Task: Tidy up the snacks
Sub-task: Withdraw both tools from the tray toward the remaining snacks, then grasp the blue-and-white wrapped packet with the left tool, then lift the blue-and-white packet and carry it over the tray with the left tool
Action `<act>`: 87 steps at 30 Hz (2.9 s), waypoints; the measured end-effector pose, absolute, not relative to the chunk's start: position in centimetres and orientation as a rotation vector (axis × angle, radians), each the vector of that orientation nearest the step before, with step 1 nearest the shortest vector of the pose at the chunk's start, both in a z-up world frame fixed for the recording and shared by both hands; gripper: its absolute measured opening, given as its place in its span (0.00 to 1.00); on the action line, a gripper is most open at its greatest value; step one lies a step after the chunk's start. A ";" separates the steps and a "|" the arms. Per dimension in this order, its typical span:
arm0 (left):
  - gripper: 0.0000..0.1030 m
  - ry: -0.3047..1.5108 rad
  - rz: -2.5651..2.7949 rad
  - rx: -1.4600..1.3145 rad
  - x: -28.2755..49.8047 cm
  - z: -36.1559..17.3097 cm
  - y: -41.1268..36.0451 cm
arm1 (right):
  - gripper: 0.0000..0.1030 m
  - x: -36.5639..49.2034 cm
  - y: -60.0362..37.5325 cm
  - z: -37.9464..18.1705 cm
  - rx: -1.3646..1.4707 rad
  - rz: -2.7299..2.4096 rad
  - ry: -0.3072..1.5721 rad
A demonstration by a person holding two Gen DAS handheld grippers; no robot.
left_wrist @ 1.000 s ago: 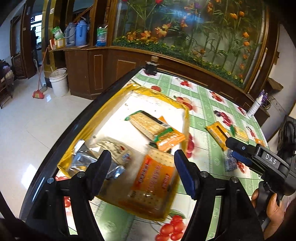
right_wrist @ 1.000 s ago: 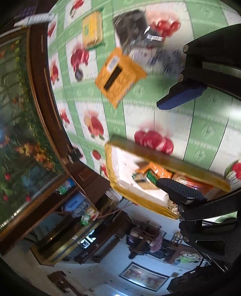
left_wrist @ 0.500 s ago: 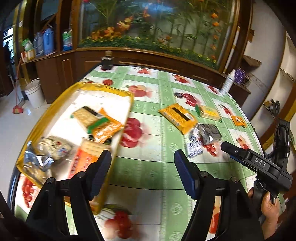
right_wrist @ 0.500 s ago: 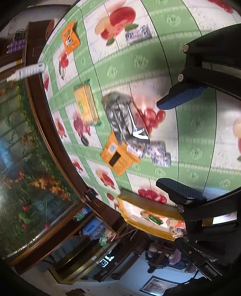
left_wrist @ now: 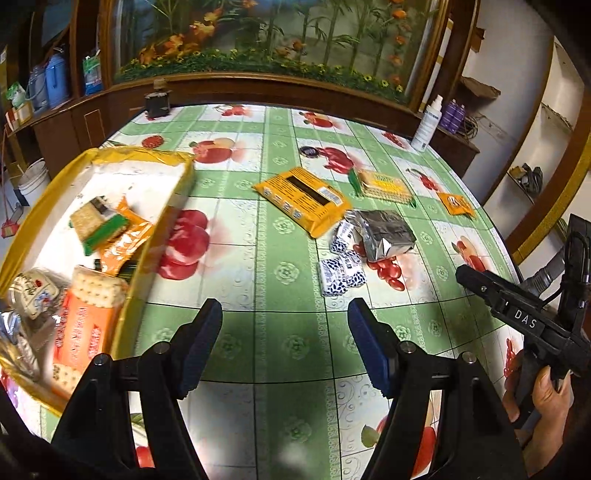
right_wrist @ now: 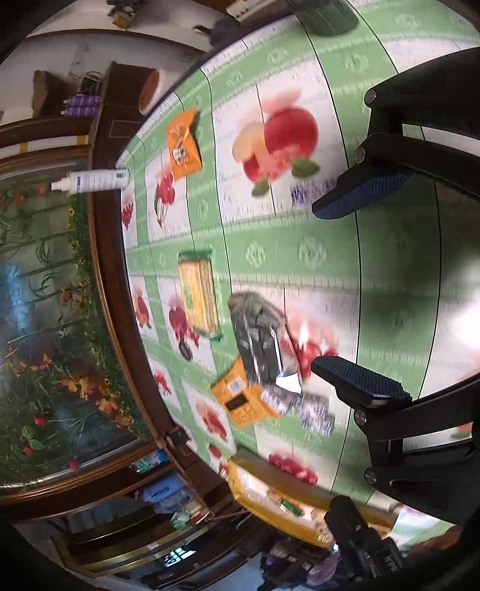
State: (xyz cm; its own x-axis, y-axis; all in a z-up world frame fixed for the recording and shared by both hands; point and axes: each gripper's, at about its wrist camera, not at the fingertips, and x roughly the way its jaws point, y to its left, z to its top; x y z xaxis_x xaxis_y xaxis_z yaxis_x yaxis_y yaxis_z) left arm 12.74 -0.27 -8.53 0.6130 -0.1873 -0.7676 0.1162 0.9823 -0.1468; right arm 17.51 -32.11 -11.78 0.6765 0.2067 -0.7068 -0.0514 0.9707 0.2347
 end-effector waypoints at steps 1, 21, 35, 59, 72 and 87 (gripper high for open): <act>0.68 0.903 -0.190 -0.079 13.0 -8.9 -0.6 | 0.76 17.5 -32.6 -12.0 0.178 0.125 0.820; 0.68 0.937 -0.251 -0.011 16.7 -11.8 -4.1 | 0.60 19.8 -35.4 -14.0 0.050 0.091 0.854; 0.32 0.934 -0.209 0.093 18.5 -12.8 -4.1 | 0.30 20.7 -35.1 -14.9 0.062 0.075 0.879; 0.16 0.863 -0.237 -0.062 12.5 -8.7 0.0 | 0.19 14.4 -33.7 -12.2 0.309 0.237 0.826; 0.16 0.787 -0.117 -0.098 8.1 -6.0 4.7 | 0.19 12.2 -30.4 -11.8 0.548 0.448 0.860; 0.16 0.735 0.005 -0.106 6.6 -5.0 10.0 | 0.18 13.1 -21.8 -9.3 0.582 0.641 0.882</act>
